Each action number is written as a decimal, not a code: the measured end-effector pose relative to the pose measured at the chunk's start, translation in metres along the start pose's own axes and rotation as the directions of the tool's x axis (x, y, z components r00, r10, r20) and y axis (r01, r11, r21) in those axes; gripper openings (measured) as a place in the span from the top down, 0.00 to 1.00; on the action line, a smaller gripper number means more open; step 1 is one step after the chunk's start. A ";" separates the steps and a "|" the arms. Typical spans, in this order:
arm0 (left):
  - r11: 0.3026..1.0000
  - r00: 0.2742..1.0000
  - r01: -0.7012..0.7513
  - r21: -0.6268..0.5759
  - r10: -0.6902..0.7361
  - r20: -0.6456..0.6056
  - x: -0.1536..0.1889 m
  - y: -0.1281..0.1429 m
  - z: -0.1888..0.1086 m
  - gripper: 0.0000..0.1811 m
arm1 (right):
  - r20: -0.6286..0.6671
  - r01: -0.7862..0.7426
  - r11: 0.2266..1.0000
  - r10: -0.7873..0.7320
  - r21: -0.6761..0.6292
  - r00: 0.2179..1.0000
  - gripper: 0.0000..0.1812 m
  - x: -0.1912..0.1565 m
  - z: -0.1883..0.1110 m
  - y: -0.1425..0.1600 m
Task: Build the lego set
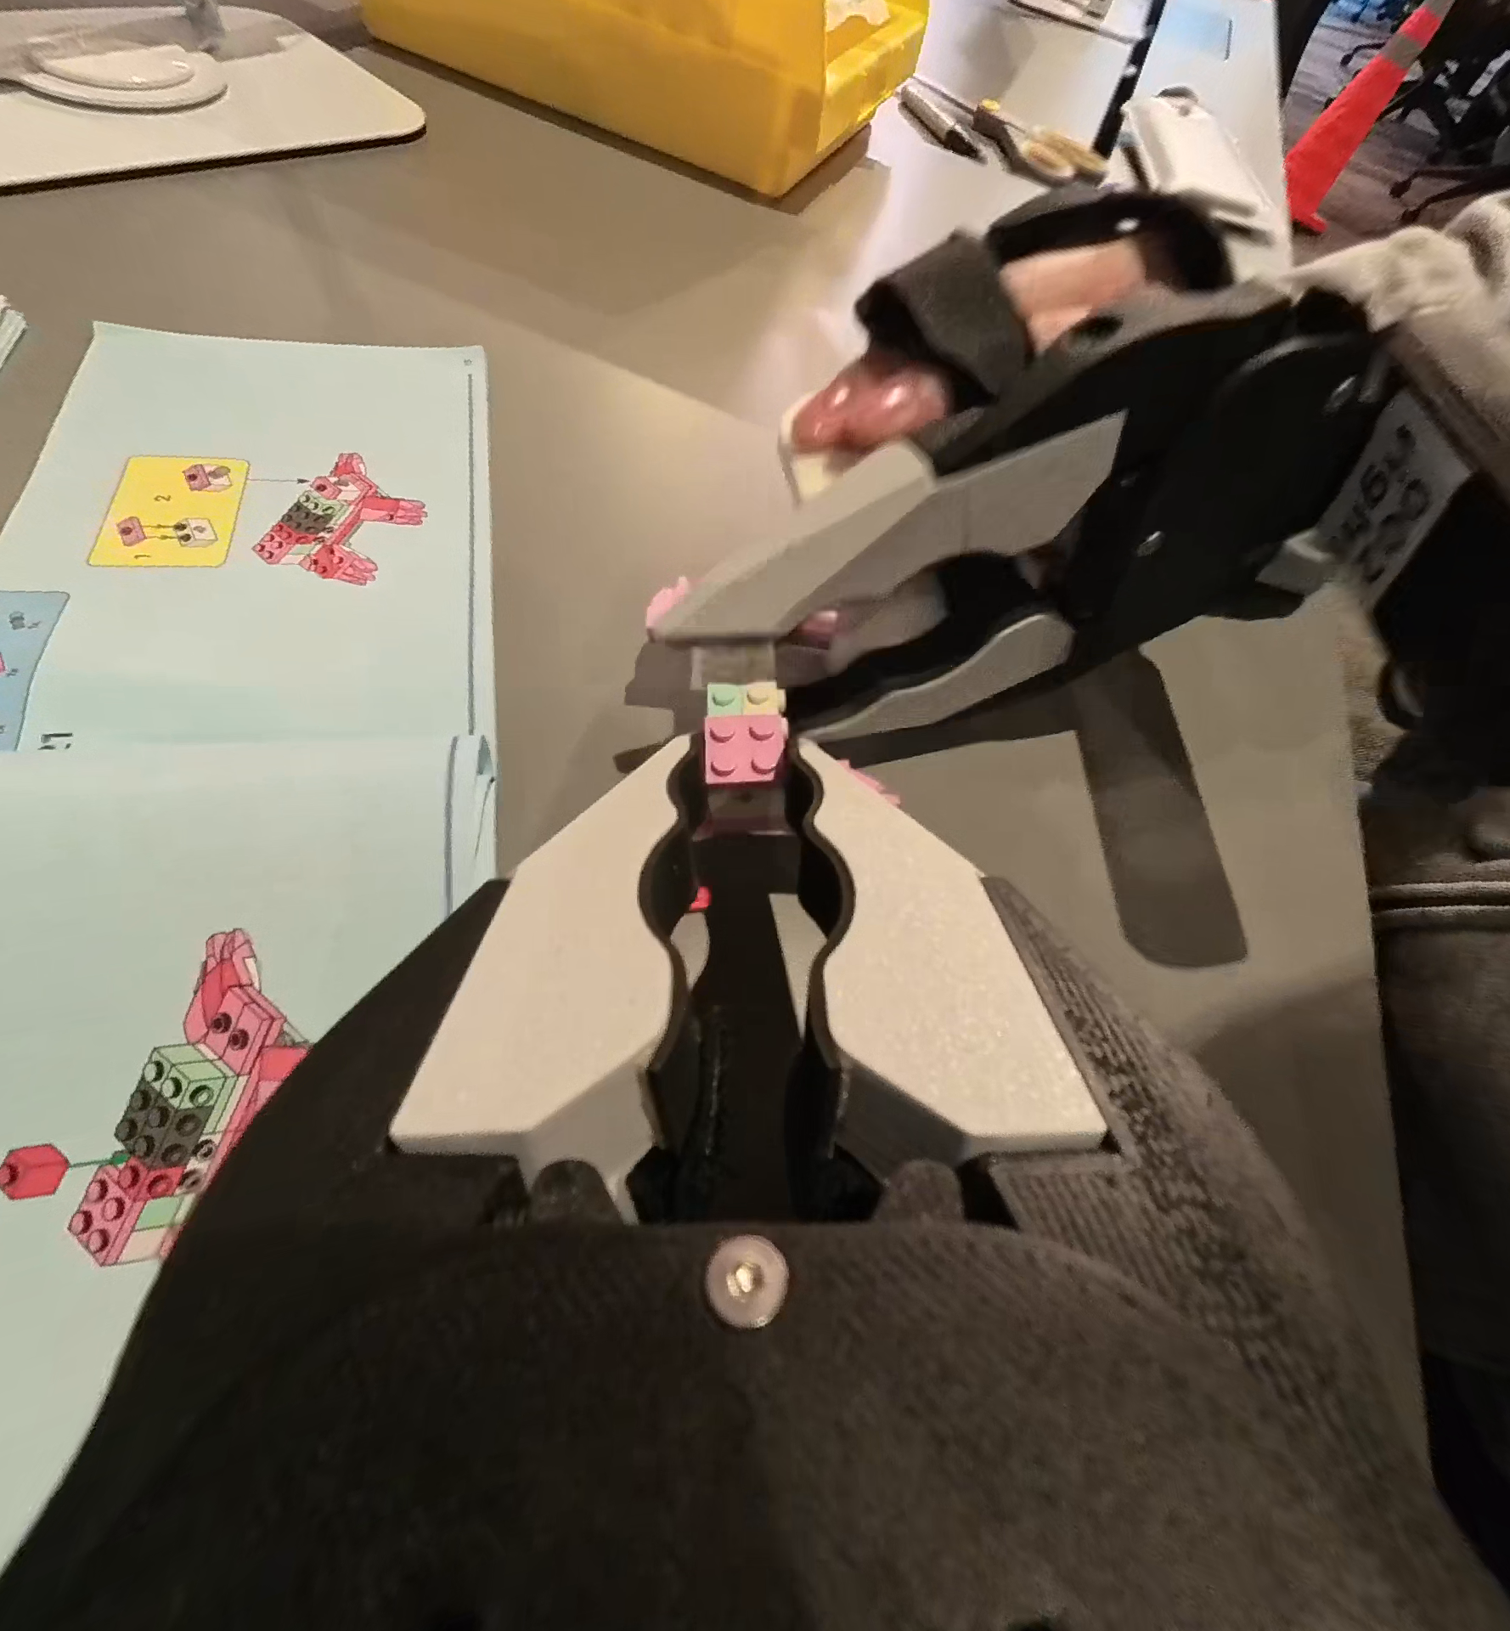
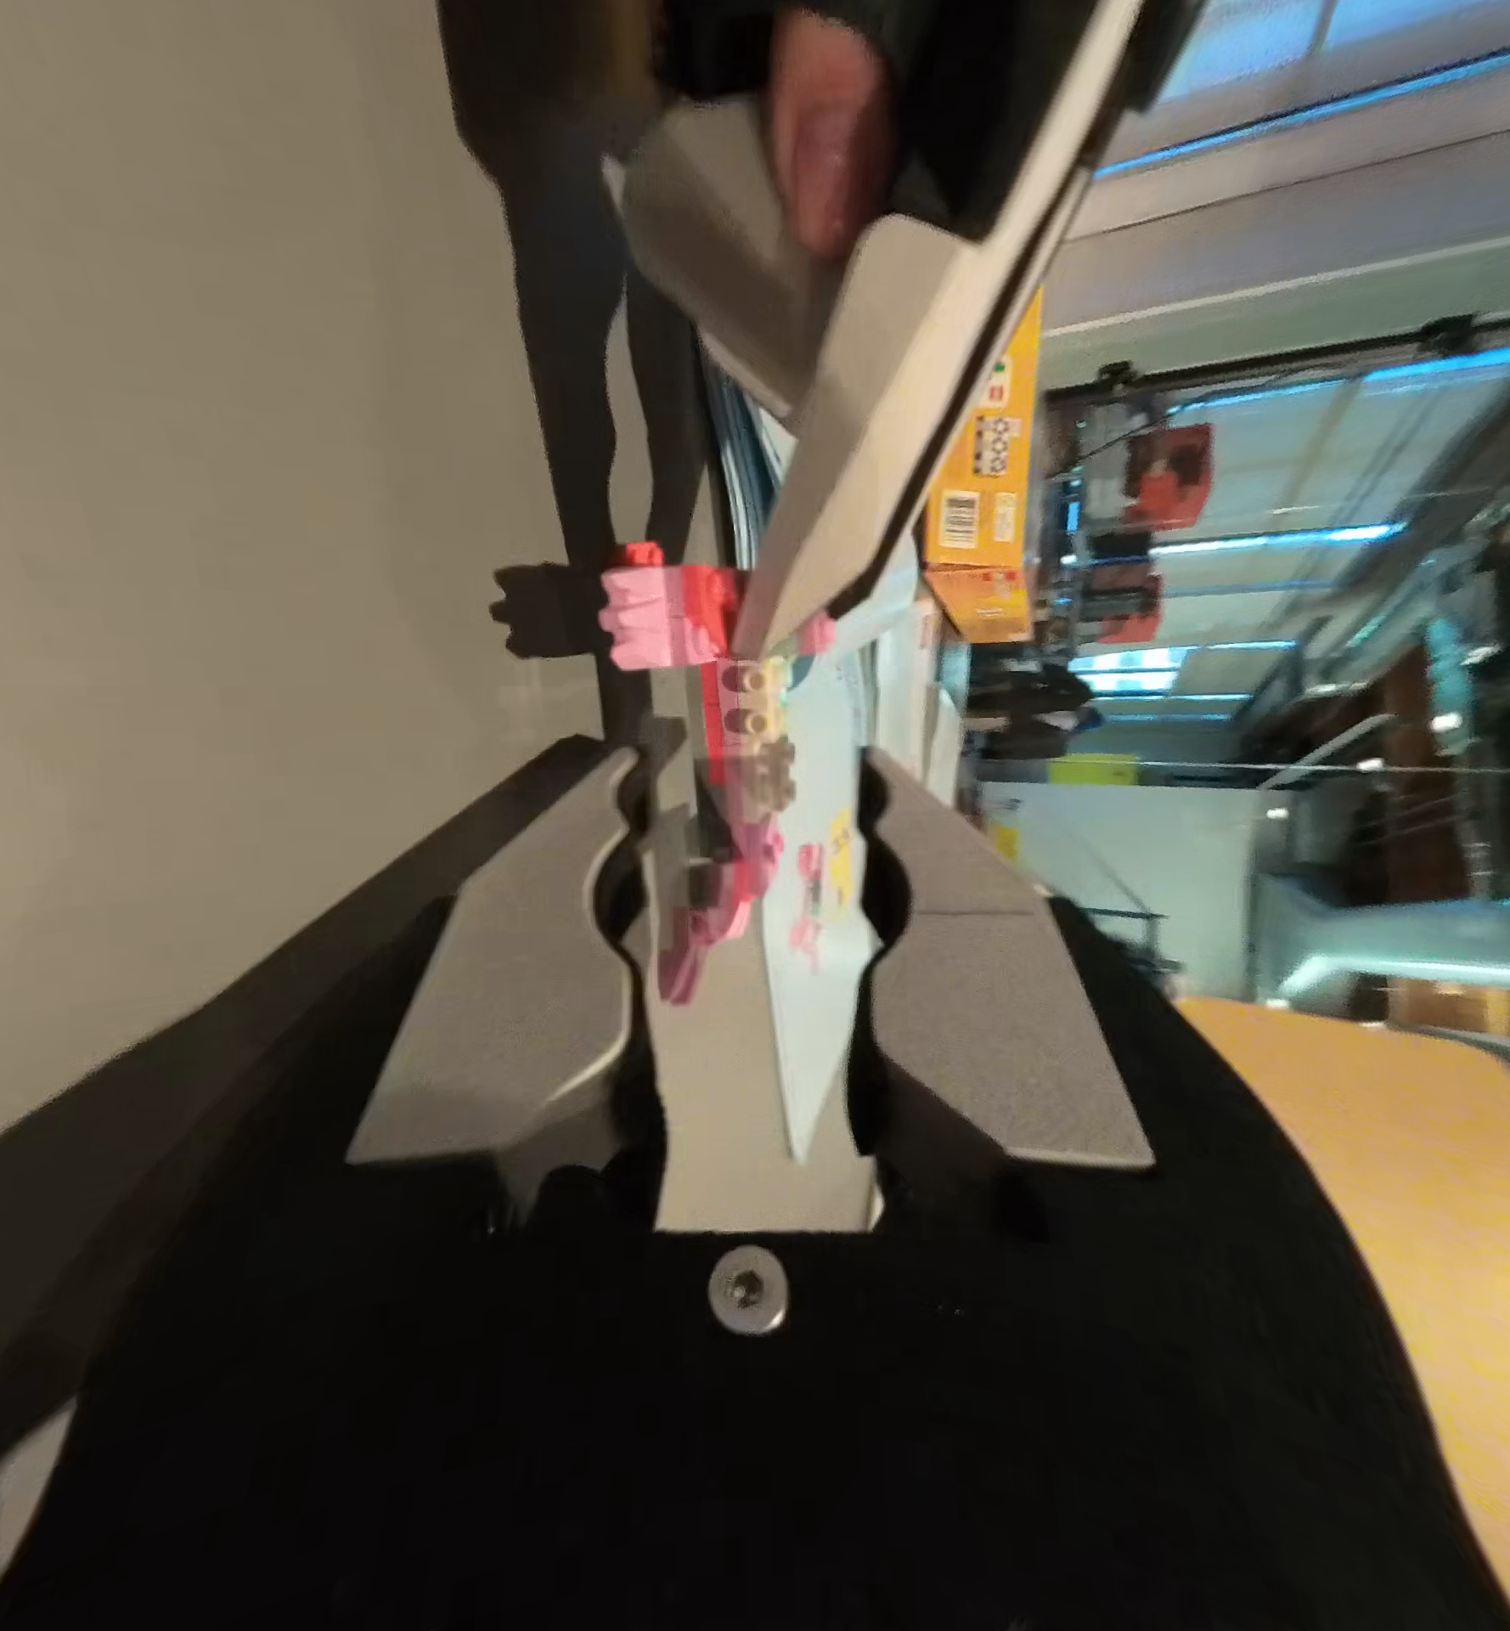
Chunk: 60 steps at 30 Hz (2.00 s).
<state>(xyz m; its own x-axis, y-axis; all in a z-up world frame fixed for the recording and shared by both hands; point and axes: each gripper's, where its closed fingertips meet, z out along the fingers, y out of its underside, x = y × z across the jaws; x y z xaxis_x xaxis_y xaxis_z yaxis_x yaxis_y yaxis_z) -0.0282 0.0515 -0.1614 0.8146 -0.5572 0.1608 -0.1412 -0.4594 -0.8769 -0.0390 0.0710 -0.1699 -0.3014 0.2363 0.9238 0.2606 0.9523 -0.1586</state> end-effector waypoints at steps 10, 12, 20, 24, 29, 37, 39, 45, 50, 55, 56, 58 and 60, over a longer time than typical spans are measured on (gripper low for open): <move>0.980 0.986 -0.160 -0.115 0.164 0.026 0.004 0.016 0.007 0.91 | 0.476 -0.667 0.729 0.536 0.157 0.697 0.67 0.017 -0.062 0.028; 0.976 0.983 -0.181 -0.120 0.185 0.015 0.007 0.017 0.007 0.91 | 0.588 -0.743 0.664 0.570 0.082 0.574 0.73 0.005 -0.072 0.039; 0.963 0.971 -0.238 -0.126 0.235 -0.045 0.018 0.020 0.009 0.91 | 0.738 -0.710 0.702 0.506 -0.053 0.446 0.90 -0.052 -0.078 0.028; 0.957 0.967 -0.255 -0.139 0.251 -0.051 0.019 0.022 0.010 0.91 | 0.735 -0.709 0.702 0.517 -0.072 0.438 0.94 -0.053 -0.075 0.024; 0.956 0.966 -0.258 -0.142 0.253 -0.054 0.020 0.022 0.011 0.91 | 0.726 -0.684 0.723 0.521 -0.095 0.450 0.97 -0.053 -0.075 0.026; 0.953 0.964 -0.264 -0.147 0.257 -0.060 0.023 0.023 0.013 0.91 | 0.606 -0.689 0.724 0.538 0.023 0.586 0.97 -0.017 -0.055 0.006; 0.953 0.964 -0.264 -0.147 0.257 -0.060 0.023 0.023 0.013 0.91 | 0.605 -0.656 0.754 0.505 0.038 0.615 0.97 -0.020 -0.050 -0.002; 0.954 0.965 -0.261 -0.148 0.255 -0.063 0.023 0.023 0.013 0.91 | 0.610 -0.607 0.794 0.461 0.041 0.645 0.97 -0.026 -0.043 -0.008; 0.955 0.966 -0.258 -0.149 0.252 -0.060 0.023 0.023 0.013 0.91 | 0.588 -0.579 0.814 0.442 0.055 0.678 0.96 -0.026 -0.042 -0.007; 0.954 0.966 -0.259 -0.148 0.252 -0.065 0.024 0.023 0.014 0.91 | 0.555 -0.566 0.822 0.441 0.066 0.706 0.93 -0.021 -0.041 -0.007; 0.954 0.966 -0.259 -0.148 0.252 -0.065 0.024 0.023 0.014 0.91 | 0.556 -0.565 0.823 0.441 0.064 0.705 0.93 -0.022 -0.041 -0.006; 0.954 0.965 -0.260 -0.148 0.253 -0.064 0.024 0.023 0.014 0.91 | 0.555 -0.562 0.825 0.440 0.060 0.706 0.93 -0.023 -0.040 -0.006; 0.954 0.966 -0.259 -0.148 0.252 -0.064 0.024 0.023 0.014 0.91 | 0.549 -0.550 0.833 0.430 0.066 0.717 0.94 -0.024 -0.040 -0.007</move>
<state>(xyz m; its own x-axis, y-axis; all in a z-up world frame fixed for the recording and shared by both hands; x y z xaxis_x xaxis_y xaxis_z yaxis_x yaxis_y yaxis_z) -0.0044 0.0372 -0.1840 0.7149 -0.6983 -0.0365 -0.4291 -0.3968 -0.8114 0.0030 0.0511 -0.1768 -0.6076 0.6845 0.4029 0.3218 0.6760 -0.6630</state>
